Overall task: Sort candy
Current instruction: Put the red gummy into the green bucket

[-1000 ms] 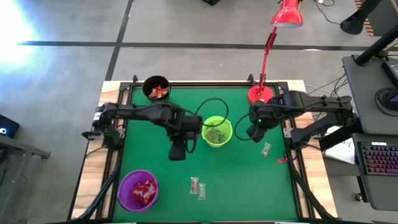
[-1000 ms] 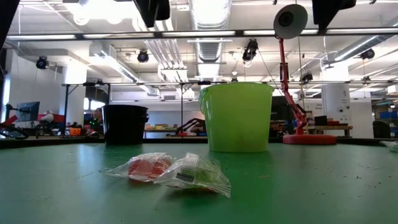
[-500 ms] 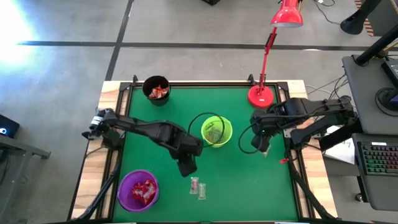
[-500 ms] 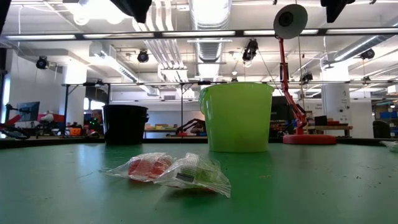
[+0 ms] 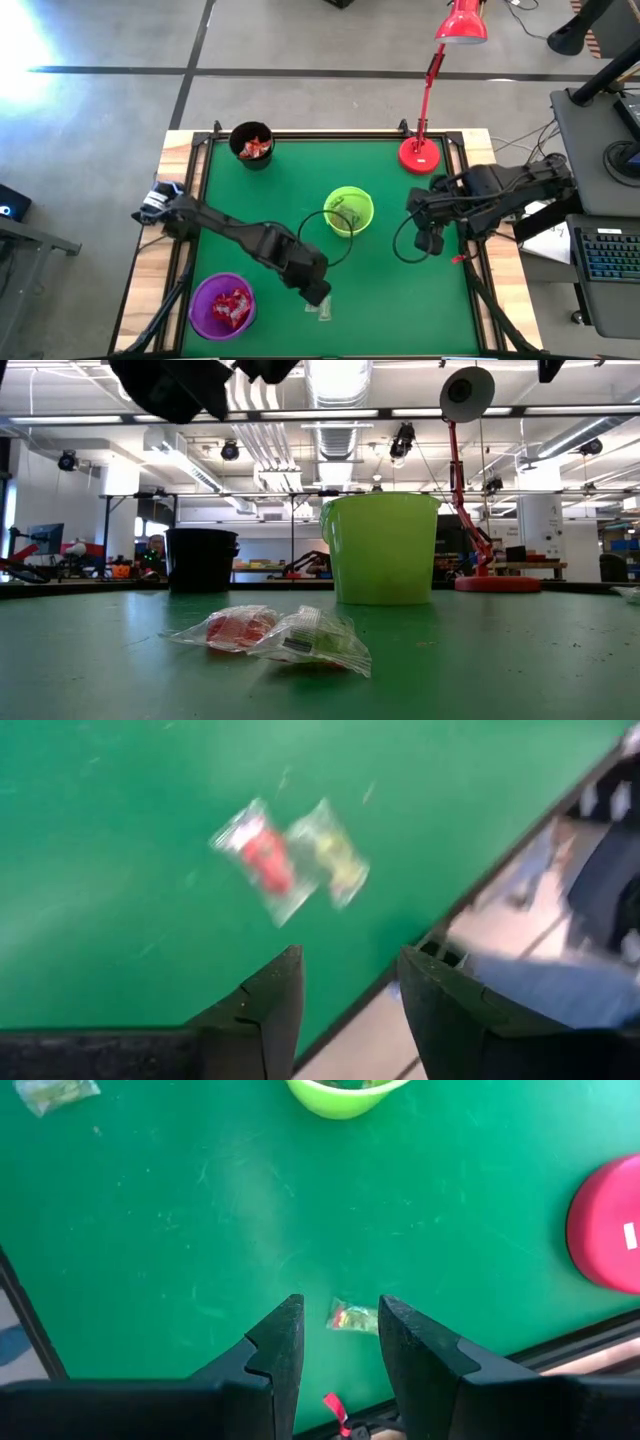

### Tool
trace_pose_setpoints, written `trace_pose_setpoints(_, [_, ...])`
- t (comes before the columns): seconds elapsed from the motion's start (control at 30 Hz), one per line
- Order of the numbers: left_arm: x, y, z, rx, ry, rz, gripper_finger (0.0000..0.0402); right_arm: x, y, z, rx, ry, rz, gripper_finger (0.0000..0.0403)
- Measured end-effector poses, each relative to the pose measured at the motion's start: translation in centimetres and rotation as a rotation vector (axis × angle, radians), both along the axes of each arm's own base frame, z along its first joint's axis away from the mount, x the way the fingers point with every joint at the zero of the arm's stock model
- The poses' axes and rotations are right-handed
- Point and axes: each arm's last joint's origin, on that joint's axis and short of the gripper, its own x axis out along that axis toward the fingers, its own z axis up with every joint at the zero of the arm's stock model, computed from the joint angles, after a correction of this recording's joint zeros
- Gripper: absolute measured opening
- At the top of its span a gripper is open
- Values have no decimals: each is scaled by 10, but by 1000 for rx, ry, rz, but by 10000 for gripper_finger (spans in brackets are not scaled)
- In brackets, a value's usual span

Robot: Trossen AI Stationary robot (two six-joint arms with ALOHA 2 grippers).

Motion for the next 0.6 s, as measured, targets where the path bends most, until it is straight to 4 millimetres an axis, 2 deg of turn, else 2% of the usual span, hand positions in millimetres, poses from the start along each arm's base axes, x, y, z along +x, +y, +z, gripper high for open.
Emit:
trace_pose_setpoints(0.13, [3,-13,-14,15,-86,73,148,-1,3,0,1,-3,17,121])
trace_pose_setpoints(0.3, [4,-21,-43,152,-32,127,148,-3,6,1,2,-4,29,121])
trace_pose_setpoints(0.6, [31,-38,-72,125,107,142,149,-4,9,0,1,-1,42,121])
